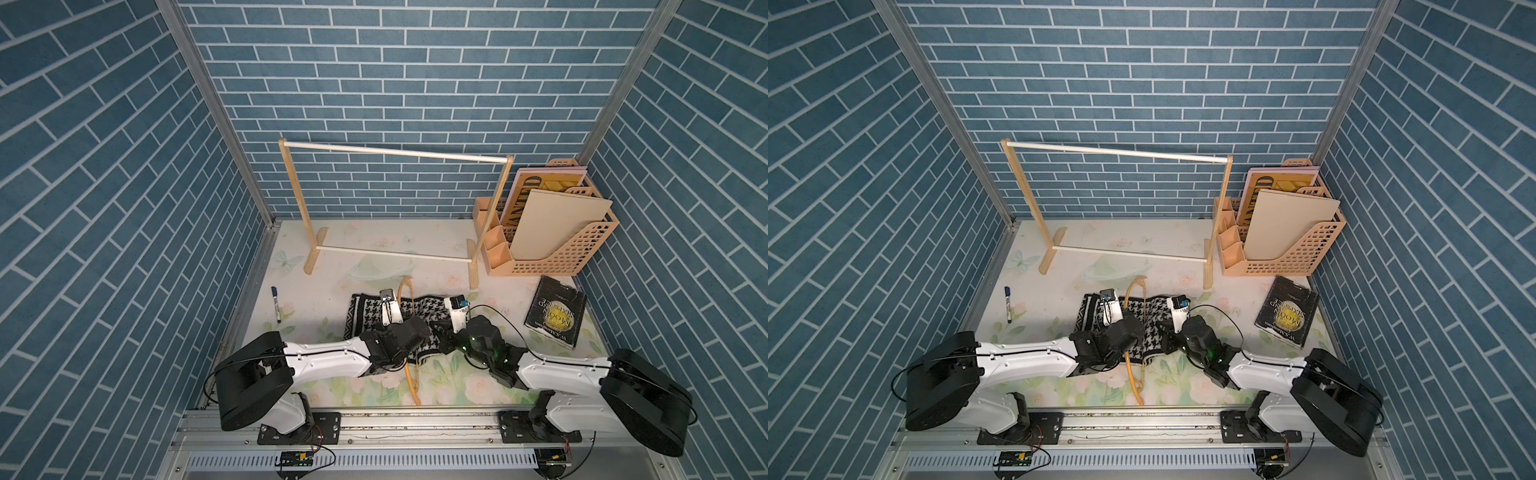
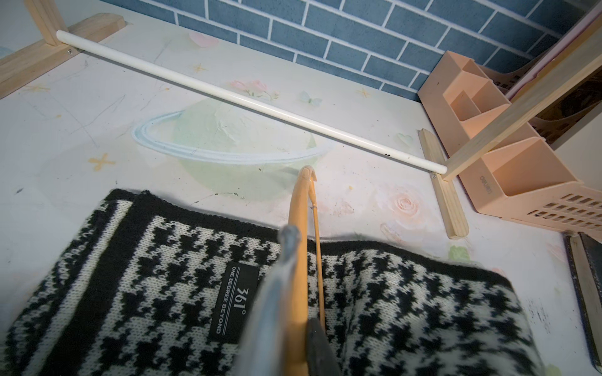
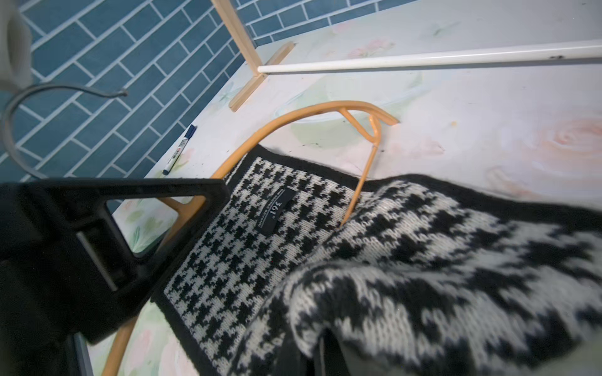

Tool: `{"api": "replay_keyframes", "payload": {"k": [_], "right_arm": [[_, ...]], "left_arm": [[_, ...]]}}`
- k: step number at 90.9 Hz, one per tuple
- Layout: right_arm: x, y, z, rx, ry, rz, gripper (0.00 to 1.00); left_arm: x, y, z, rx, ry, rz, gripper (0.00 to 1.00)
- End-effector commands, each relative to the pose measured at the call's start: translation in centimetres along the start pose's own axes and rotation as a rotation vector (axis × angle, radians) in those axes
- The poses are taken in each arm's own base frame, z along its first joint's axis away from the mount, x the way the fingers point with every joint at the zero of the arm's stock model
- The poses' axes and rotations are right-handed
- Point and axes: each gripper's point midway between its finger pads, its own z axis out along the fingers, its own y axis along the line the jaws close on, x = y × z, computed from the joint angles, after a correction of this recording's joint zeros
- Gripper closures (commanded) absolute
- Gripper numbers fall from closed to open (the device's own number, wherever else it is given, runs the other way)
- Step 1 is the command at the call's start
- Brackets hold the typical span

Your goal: Hang the scarf on the hanger

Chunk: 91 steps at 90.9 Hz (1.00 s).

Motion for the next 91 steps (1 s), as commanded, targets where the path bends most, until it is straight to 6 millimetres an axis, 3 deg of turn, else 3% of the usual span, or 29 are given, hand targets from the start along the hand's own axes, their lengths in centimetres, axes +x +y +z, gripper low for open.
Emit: {"api": "replay_keyframes", "payload": {"k": [1, 30, 47, 66, 77, 91], "right_arm": [[-1.9, 3.6, 1.3, -0.171, -0.079, -0.104, 1.00], [-1.1, 7.8, 5.7, -0.416, -0.101, -0.154, 1.00], [1.2, 9.0, 7.2, -0.510, -0.051, -0.131, 1.00], [3.5, 8.4, 6.2, -0.541, -0.019, -0.049, 0.58], [3.9, 7.7, 4.8, -0.522, -0.027, -0.023, 0.49], [3.1, 7.5, 2.9, -0.508, -0.059, -0.027, 0.46]], "left_arm": [[2.2, 1.7, 0.2, -0.046, 0.104, 0.134, 1.00], [1.1, -1.5, 0.4, 0.024, 0.103, 0.126, 1.00], [1.1, -2.2, 0.7, 0.038, 0.105, 0.129, 1.00], [1.5, -2.4, 1.1, 0.039, 0.110, 0.130, 1.00], [1.6, -2.6, 1.2, 0.039, 0.113, 0.138, 1.00], [1.5, -2.4, 1.2, 0.031, 0.106, 0.139, 1.00]]}}
